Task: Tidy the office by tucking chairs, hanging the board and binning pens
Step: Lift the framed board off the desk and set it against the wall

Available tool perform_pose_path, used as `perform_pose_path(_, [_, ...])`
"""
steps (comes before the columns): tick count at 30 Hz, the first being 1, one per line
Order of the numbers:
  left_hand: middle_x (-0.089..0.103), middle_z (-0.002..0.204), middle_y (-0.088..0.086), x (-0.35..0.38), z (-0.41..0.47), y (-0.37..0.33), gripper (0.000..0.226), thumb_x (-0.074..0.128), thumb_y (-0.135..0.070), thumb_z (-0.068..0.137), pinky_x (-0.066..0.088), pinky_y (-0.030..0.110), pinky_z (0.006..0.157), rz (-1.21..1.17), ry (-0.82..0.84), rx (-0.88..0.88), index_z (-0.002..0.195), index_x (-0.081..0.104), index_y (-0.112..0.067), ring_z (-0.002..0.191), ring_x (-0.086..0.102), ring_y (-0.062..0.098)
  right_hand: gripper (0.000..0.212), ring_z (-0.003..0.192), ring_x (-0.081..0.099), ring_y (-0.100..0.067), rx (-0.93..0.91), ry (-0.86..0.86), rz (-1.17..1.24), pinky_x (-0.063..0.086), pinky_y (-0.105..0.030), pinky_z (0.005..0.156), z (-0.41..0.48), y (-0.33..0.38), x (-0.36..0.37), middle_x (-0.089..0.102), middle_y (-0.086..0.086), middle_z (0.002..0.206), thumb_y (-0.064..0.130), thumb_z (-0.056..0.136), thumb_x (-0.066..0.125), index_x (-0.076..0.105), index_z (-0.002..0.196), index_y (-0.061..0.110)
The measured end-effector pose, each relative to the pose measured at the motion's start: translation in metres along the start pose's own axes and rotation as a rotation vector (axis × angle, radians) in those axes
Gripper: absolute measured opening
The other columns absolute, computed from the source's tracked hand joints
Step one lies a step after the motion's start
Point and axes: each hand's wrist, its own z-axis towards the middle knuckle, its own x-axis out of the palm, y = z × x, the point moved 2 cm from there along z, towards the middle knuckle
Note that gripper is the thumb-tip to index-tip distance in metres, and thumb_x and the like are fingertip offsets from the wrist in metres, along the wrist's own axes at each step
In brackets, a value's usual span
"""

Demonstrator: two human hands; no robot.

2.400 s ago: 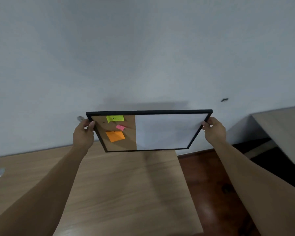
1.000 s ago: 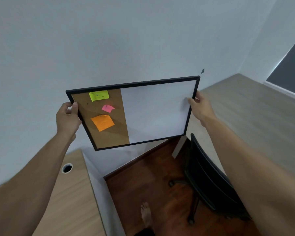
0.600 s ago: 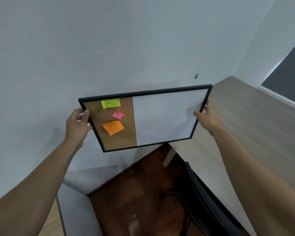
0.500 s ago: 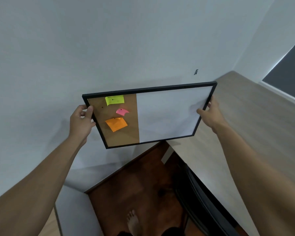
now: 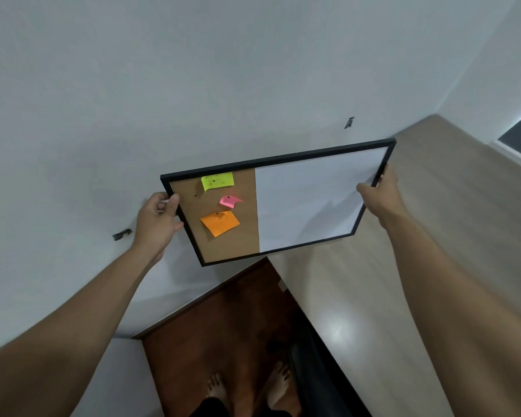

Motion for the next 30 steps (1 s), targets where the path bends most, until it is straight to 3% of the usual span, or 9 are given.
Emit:
perform_pose_path(4, [0.072, 0.110, -0.007, 0.037, 0.003, 0.008, 0.033, 0.056, -0.028, 0.111, 0.058, 0.049, 0.105, -0.016, -0.020, -0.015, 0.132, 0.066, -0.004, 0.114, 0.070, 0.009, 0.068, 0.121, 0.063, -0.018, 0.005, 0.033, 0.043, 0.055, -0.048, 0.108, 0.058, -0.012, -0.001, 0.053, 0.000, 0.145, 0.025, 0.076, 0.066, 0.046, 0.141, 0.031])
perform_pose_path(8, [0.074, 0.121, -0.002, 0.064, 0.007, 0.018, 0.036, 0.059, -0.028, 0.110, 0.058, 0.051, 0.107, -0.044, -0.059, -0.038, 0.134, 0.068, -0.004, 0.128, 0.068, 0.021, 0.065, 0.120, 0.064, -0.016, -0.011, 0.051, 0.068, 0.055, -0.046, 0.107, 0.102, -0.018, 0.003, 0.055, -0.003, 0.143, 0.022, 0.077, 0.065, 0.047, 0.139, 0.031])
perform_pose_path(11, [0.074, 0.127, 0.002, 0.083, 0.011, 0.024, 0.036, 0.059, -0.027, 0.110, 0.057, 0.050, 0.108, -0.063, -0.078, -0.051, 0.135, 0.068, -0.004, 0.128, 0.069, 0.017, 0.066, 0.121, 0.063, -0.017, -0.023, 0.052, 0.083, 0.055, -0.046, 0.108, 0.128, -0.025, 0.007, 0.053, -0.003, 0.145, 0.019, 0.079, 0.066, 0.047, 0.142, 0.027])
perform_pose_path(16, [0.078, 0.108, -0.013, 0.107, 0.020, 0.034, 0.028, 0.057, -0.026, 0.110, 0.057, 0.047, 0.109, -0.075, -0.074, -0.042, 0.126, 0.071, -0.007, 0.109, 0.073, 0.001, 0.066, 0.125, 0.058, -0.017, -0.037, 0.053, 0.097, 0.052, -0.045, 0.111, 0.153, -0.027, 0.013, 0.046, 0.000, 0.149, 0.018, 0.085, 0.068, 0.044, 0.145, 0.027])
perform_pose_path(23, [0.075, 0.104, -0.008, 0.116, 0.031, 0.034, 0.029, 0.057, -0.027, 0.110, 0.057, 0.052, 0.108, -0.082, -0.095, -0.007, 0.124, 0.071, -0.006, 0.103, 0.073, -0.003, 0.074, 0.131, 0.057, -0.018, -0.035, 0.144, 0.096, 0.049, -0.046, 0.112, 0.183, -0.034, 0.022, 0.048, 0.008, 0.152, 0.036, 0.085, 0.067, 0.036, 0.152, 0.039])
perform_pose_path(26, [0.076, 0.108, -0.010, 0.118, 0.032, 0.032, 0.030, 0.057, -0.027, 0.110, 0.056, 0.053, 0.109, -0.095, -0.115, -0.016, 0.127, 0.071, -0.007, 0.105, 0.072, 0.000, 0.097, 0.149, 0.045, -0.023, 0.033, 0.202, 0.111, 0.040, -0.054, 0.122, 0.189, -0.048, 0.038, 0.032, 0.006, 0.169, 0.053, 0.081, 0.066, 0.017, 0.163, 0.037])
perform_pose_path(30, [0.077, 0.114, -0.007, 0.123, 0.032, 0.028, 0.021, 0.058, -0.030, 0.110, 0.055, 0.056, 0.110, -0.115, -0.146, -0.037, 0.117, 0.075, -0.020, 0.120, 0.070, 0.012, 0.093, 0.165, 0.008, -0.022, 0.058, 0.290, 0.027, 0.016, -0.050, 0.132, 0.131, -0.019, 0.066, 0.000, 0.005, 0.179, 0.052, 0.103, 0.059, 0.000, 0.171, 0.029])
